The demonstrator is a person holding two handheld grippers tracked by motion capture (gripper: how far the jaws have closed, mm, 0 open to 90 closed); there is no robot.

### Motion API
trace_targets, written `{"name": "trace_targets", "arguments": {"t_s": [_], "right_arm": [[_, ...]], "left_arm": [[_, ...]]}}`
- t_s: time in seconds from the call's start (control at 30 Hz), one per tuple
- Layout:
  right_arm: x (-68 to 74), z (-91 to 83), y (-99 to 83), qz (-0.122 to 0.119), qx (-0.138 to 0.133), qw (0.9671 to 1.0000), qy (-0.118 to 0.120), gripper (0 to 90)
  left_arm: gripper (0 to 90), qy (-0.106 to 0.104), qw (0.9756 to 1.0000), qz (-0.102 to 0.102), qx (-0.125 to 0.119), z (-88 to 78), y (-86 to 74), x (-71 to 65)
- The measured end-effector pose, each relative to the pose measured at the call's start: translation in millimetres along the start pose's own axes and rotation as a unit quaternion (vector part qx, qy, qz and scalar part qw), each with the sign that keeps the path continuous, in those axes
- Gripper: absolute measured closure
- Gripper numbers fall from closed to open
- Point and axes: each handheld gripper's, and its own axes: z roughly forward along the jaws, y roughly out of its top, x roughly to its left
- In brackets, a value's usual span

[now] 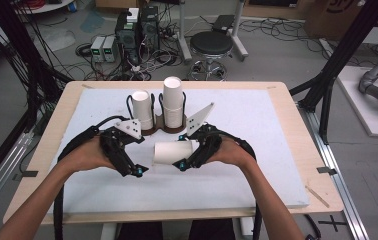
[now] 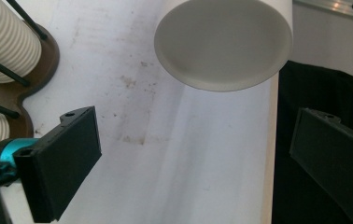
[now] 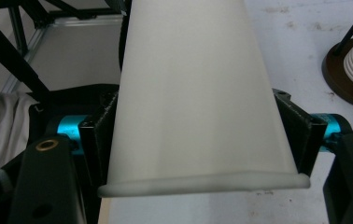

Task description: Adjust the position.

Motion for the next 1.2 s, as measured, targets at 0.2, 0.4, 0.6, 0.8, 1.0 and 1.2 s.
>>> {"name": "trace_targets", "arguments": {"t_s": [0.2, 0.4, 0.6, 0.8, 1.0, 1.2], "right_arm": [[1.5, 1.7, 4.9, -0.004, 0.04, 0.9992, -0.001, 27.9], [2.5, 4.6, 9.0, -0.009, 0.069, 0.9976, -0.001, 27.9], [3.1, 12.5, 14.9, -0.019, 0.105, 0.9943, 0.0, 27.9], [3.0, 22.6, 18.3, -0.031, 0.132, 0.9908, 0.005, 27.9], [5.6, 28.7, 22.2, -0.028, 0.153, 0.9877, 0.011, 27.9], [6.2, 30.4, 23.7, -0.032, 0.158, 0.9868, 0.012, 27.9]], "left_arm": [[1.8, -0.005, 0.9986, 0.01, 0.051, 10.3, 7.9, -0.9], [1.8, -0.008, 0.9973, 0.015, 0.072, 18.5, 16.2, -2.2], [1.9, -0.013, 0.9958, 0.017, 0.089, 24.6, 21.6, -2.0], [3.0, -0.018, 0.9937, 0.02, 0.109, 33.1, 22.1, -3.7], [3.0, -0.024, 0.9916, 0.025, 0.125, 40.8, 23.4, -4.1], [3.0, -0.028, 0.991, 0.023, 0.129, 43.3, 24.0, -5.0]]}}
